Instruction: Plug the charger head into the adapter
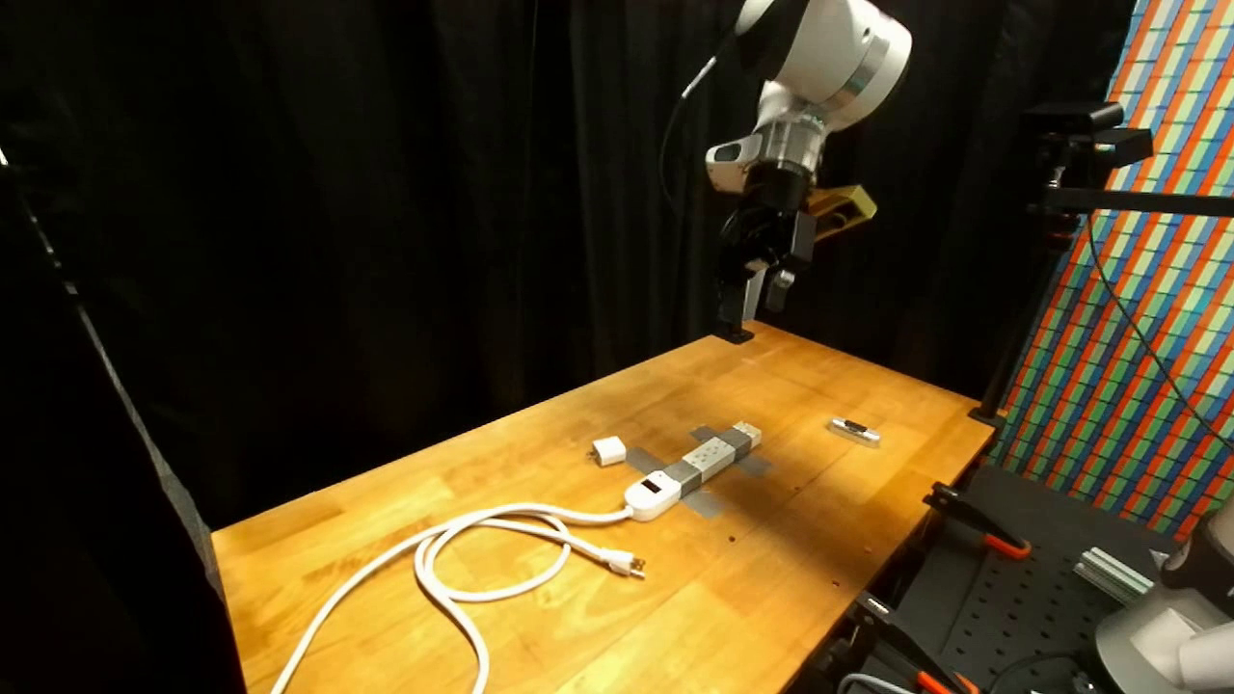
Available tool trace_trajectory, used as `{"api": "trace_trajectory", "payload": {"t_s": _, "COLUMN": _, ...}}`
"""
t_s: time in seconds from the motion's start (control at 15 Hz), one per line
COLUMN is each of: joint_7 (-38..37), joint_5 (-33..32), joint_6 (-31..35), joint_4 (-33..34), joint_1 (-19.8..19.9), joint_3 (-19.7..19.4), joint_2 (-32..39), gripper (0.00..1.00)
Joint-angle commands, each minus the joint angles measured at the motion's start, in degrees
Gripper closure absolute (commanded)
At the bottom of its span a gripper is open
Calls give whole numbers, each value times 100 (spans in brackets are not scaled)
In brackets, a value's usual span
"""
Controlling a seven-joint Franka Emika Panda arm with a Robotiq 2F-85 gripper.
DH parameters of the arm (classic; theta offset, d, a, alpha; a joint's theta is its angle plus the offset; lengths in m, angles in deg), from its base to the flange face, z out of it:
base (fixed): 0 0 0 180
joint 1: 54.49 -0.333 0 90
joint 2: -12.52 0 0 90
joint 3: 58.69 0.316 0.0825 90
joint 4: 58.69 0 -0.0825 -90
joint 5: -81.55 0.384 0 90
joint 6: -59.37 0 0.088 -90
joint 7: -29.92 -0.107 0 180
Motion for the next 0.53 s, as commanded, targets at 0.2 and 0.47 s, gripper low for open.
{"api": "trace_trajectory", "payload": {"t_s": 0.2, "joint_7": 1309, "joint_5": -96, "joint_6": -975, "joint_4": 896, "joint_1": 1651, "joint_3": 1883, "joint_2": 1731, "gripper": 0}}
{"api": "trace_trajectory", "payload": {"t_s": 0.47, "joint_7": 1152, "joint_5": -98, "joint_6": -672, "joint_4": 674, "joint_1": 1849, "joint_3": 2137, "joint_2": 1695, "gripper": 0}}
